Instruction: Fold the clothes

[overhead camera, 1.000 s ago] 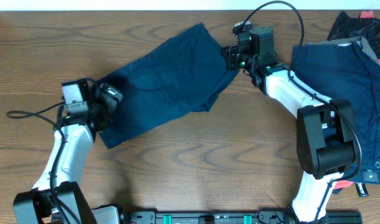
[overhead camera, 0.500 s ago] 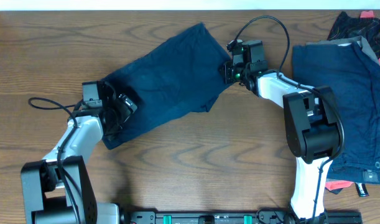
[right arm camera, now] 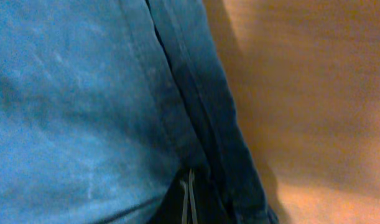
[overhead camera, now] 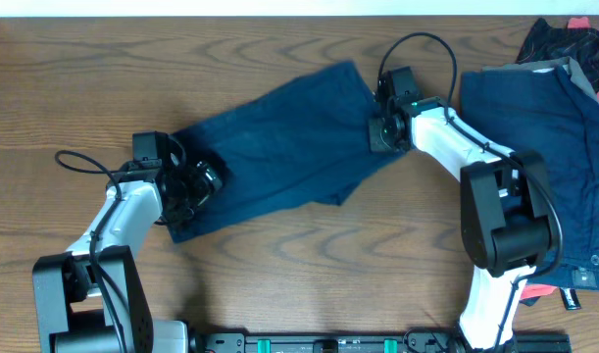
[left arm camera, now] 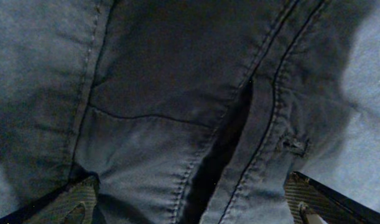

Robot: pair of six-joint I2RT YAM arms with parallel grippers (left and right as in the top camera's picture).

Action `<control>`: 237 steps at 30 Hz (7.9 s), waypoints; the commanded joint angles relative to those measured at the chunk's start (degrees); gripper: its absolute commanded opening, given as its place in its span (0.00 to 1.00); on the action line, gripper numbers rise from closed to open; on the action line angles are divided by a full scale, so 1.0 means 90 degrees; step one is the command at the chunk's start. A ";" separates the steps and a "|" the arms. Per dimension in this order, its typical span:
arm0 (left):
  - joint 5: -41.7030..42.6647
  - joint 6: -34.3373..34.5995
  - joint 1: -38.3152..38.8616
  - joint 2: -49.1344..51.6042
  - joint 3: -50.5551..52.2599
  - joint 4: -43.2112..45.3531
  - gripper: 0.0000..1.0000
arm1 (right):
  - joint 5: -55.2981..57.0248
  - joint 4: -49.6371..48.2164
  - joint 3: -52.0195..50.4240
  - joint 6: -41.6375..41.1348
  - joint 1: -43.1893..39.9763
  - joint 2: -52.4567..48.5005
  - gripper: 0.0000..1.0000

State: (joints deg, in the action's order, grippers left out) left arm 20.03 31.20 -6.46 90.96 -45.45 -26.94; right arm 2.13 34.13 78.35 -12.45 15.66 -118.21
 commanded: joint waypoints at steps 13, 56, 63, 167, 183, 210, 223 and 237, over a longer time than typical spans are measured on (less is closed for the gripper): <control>-0.0211 -0.1307 -0.0466 -0.1872 0.0010 -0.0680 0.98 | 0.1010 0.0940 -0.0204 -0.0590 -0.0245 0.1569 0.38; 0.1319 -0.2103 -0.1248 -0.0333 -0.2006 -0.2761 0.06 | -0.2152 0.0408 -0.0219 0.0680 0.0617 0.1960 0.01; 0.1372 -0.2098 -0.1243 -0.0857 -0.2642 -0.3480 0.06 | -0.2786 -0.0136 -0.0219 0.0675 0.1467 0.0772 0.01; -0.0685 -0.1559 0.2195 0.1724 -0.2846 0.0865 0.63 | -0.3220 0.1666 -0.1129 0.0019 0.2108 0.2506 0.06; -0.0865 -0.1554 0.2195 0.2421 -0.2846 -0.2331 0.61 | -0.0415 0.0427 -0.2210 -0.0639 0.1914 0.1185 0.01; -0.0109 -0.2538 0.2120 0.0952 -0.2863 -0.1073 0.77 | 0.0245 0.1039 -0.1217 -0.1899 0.1241 0.1557 0.07; 0.0801 -0.3305 0.2161 0.2008 -0.2863 0.0119 0.74 | -0.0056 0.0454 -0.1217 -0.2375 0.1001 0.1562 0.29; 0.0702 -0.3473 0.2528 0.2399 -0.2851 0.0321 0.77 | -0.0039 0.0012 -0.1229 -0.2370 0.0998 0.1260 0.33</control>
State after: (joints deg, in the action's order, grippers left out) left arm 26.61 1.37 15.44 111.46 -71.07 -24.60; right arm 1.69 34.61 66.81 -32.91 24.99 -105.62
